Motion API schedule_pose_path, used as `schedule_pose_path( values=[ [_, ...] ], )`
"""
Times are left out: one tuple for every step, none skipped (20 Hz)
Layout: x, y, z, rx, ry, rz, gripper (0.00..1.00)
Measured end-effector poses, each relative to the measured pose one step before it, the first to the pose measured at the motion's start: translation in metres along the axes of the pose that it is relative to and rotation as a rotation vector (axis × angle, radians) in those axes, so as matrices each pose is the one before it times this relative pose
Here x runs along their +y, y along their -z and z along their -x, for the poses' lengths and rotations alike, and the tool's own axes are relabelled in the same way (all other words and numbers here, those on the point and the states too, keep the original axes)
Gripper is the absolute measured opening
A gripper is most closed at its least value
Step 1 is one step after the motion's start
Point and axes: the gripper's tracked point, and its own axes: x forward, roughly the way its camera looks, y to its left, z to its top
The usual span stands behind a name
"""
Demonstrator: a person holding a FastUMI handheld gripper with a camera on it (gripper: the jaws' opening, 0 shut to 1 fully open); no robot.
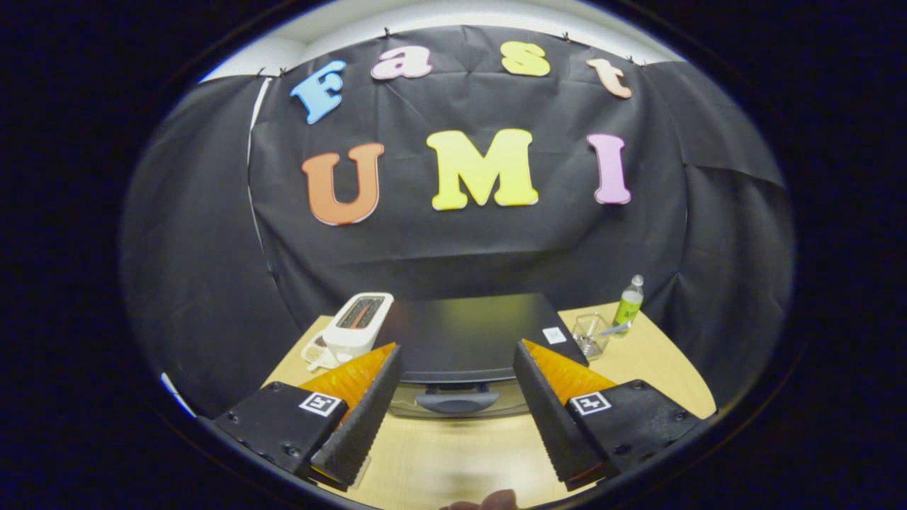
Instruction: Open the toaster oven, put the food inside, and close the toaster oven door.
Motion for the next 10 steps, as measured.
schedule_pose_path(
  values=[
    [-0.00116, -0.01215, 0.01084, -0.02169, -0.00061, 0.0001, 1.0],
    [-0.00054, -0.01141, 0.01036, -0.02463, -0.0019, 0.00306, 1.0],
    [-0.00133, -0.00966, 0.00987, -0.0195, 0.0003, 0.00574, 1.0],
    [-0.00127, -0.01001, 0.01002, -0.02284, 0.00237, 0.00895, 1.0],
    [-0.00052, -0.00704, 0.00914, -0.02247, -0.001, 0.00422, 1.0],
    [0.00003, -0.00605, 0.00998, -0.01644, -0.00104, 0.00077, 1.0],
    [0.00029, -0.00477, 0.01023, -0.01542, -0.00114, -0.00048, 1.0],
    [-0.00026, -0.00432, 0.01032, -0.0183, 0.00055, -0.00317, 1.0],
    [0.00003, -0.00208, 0.01016, -0.01585, 0.00048, -0.01104, 1.0],
    [0.00304, 0.00016, 0.00867, -0.01112, -0.01226, -0.01765, 1.0]
  ],
)
